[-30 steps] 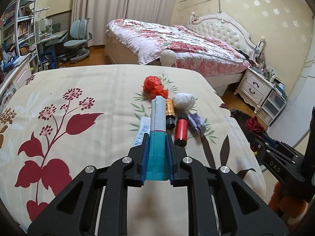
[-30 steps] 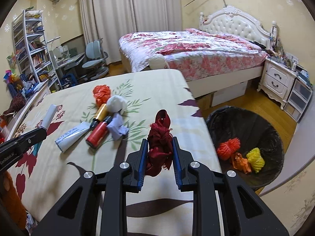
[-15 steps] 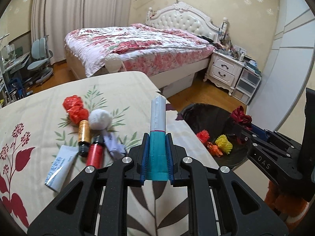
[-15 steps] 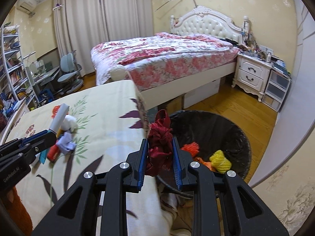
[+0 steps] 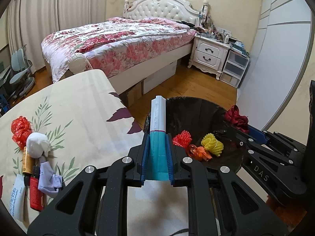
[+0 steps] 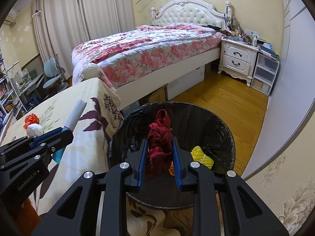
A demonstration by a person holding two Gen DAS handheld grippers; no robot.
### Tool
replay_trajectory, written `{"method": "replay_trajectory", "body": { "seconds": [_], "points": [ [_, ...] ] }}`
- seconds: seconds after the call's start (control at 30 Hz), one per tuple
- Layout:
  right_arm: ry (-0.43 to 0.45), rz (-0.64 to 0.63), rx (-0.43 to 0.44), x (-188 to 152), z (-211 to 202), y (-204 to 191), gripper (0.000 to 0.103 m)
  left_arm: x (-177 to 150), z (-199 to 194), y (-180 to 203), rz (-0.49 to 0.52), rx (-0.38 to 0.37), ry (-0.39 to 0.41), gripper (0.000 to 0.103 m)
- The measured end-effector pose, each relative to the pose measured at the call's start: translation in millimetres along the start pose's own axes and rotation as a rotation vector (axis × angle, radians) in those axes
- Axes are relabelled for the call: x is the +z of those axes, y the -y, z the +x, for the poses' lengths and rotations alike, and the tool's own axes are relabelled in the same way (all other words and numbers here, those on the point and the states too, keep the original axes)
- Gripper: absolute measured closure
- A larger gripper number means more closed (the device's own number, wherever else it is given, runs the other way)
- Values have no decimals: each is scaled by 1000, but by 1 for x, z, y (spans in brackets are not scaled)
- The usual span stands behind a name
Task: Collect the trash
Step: 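Carry the tube and ribbon over the black bin and open both tools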
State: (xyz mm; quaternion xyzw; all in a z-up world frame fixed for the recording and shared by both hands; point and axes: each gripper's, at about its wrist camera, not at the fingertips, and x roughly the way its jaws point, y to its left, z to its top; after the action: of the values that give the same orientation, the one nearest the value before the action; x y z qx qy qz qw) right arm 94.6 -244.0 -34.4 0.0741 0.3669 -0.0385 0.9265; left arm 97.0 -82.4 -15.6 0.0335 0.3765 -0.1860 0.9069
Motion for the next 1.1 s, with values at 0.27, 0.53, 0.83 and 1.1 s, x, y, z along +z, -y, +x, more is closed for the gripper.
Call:
{"method": "replay_trajectory", "body": {
  "seconds": [0.27, 0.53, 0.83, 1.1],
  "points": [
    [-19, 36, -17, 3, 16, 16, 78, 4, 31, 17, 34, 20, -36, 87],
    [-27, 55, -32, 6, 24, 26, 78, 14, 50, 23, 41, 34, -53, 87],
    [-33, 73, -43, 7, 29, 34, 77, 17, 64, 27, 47, 36, -77, 85],
    [-12, 94, -59, 9, 24, 40, 58, 22, 63, 25, 38, 42, -64, 54]
  ]
}}
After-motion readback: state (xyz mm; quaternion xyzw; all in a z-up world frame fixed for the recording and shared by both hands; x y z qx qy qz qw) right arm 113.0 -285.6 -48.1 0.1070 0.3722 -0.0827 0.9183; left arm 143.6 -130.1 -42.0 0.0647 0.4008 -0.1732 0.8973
